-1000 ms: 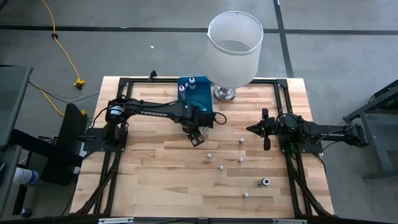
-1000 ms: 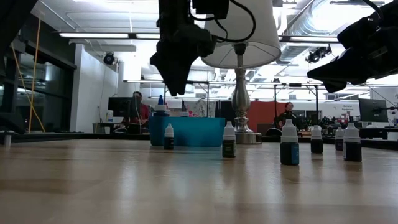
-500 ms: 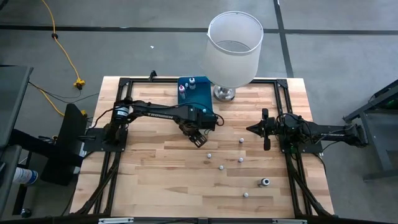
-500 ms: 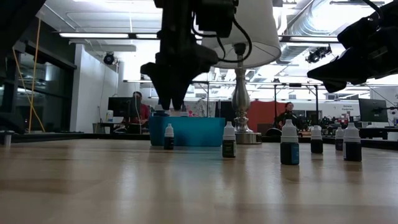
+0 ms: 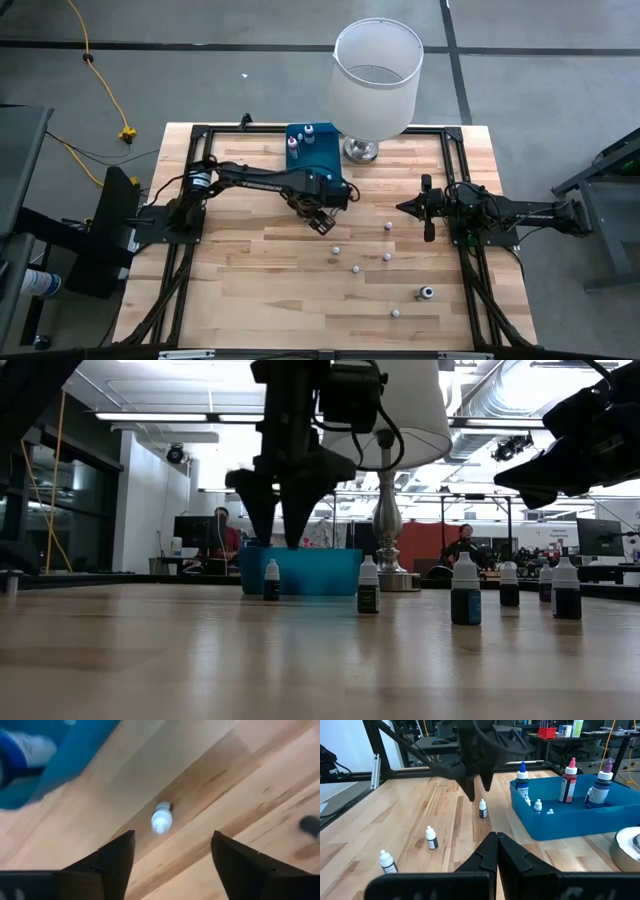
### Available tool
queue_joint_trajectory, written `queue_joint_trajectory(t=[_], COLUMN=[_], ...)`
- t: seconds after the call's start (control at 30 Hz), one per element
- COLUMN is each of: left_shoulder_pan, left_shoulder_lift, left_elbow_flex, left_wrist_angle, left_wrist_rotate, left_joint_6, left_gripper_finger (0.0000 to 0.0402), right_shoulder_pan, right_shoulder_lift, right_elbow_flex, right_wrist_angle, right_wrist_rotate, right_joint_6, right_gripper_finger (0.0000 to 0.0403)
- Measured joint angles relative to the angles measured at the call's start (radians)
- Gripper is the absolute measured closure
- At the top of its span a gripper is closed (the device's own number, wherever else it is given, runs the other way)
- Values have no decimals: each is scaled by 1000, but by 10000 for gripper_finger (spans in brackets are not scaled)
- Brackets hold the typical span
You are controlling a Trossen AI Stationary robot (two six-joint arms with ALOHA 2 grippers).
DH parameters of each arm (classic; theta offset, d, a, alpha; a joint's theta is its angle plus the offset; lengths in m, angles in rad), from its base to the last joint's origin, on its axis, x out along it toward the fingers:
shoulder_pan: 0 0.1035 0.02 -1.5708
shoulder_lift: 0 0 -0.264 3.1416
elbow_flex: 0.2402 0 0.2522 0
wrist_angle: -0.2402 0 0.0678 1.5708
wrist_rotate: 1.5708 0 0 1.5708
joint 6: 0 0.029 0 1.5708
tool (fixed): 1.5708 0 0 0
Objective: Pick & Place food coloring
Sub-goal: Put the small black food coloring bottle into the blue bin
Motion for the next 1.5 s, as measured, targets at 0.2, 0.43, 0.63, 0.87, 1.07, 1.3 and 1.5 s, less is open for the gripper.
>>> queue_joint_trajectory(t=[0.2,0.43,0.63,0.87,1.07,1.3,1.5], left_shoulder_pan=[11,11,11,12,25,26,26], left_shoulder_lift=[31,52,52,50,50,50,50], left_elbow_flex=[2,-2,-59,-68,-68,-68,-68], left_wrist_angle=[29,6,50,68,73,75,74], left_wrist_rotate=[5,30,43,20,9,23,40], left_joint_6=[20,50,58,62,77,87,88], left_gripper_finger=[132,132,150,164,175,205,236], right_shoulder_pan=[0,0,0,0,0,0,0], right_shoulder_lift=[0,0,0,0,0,0,0], right_elbow_flex=[0,0,0,0,0,0,0], right_wrist_angle=[0,0,0,0,0,0,-1], right_wrist_rotate=[0,0,0,0,0,0,0], right_joint_6=[0,0,0,0,0,0,0], right_gripper_finger=[402,402,402,402,402,402,402])
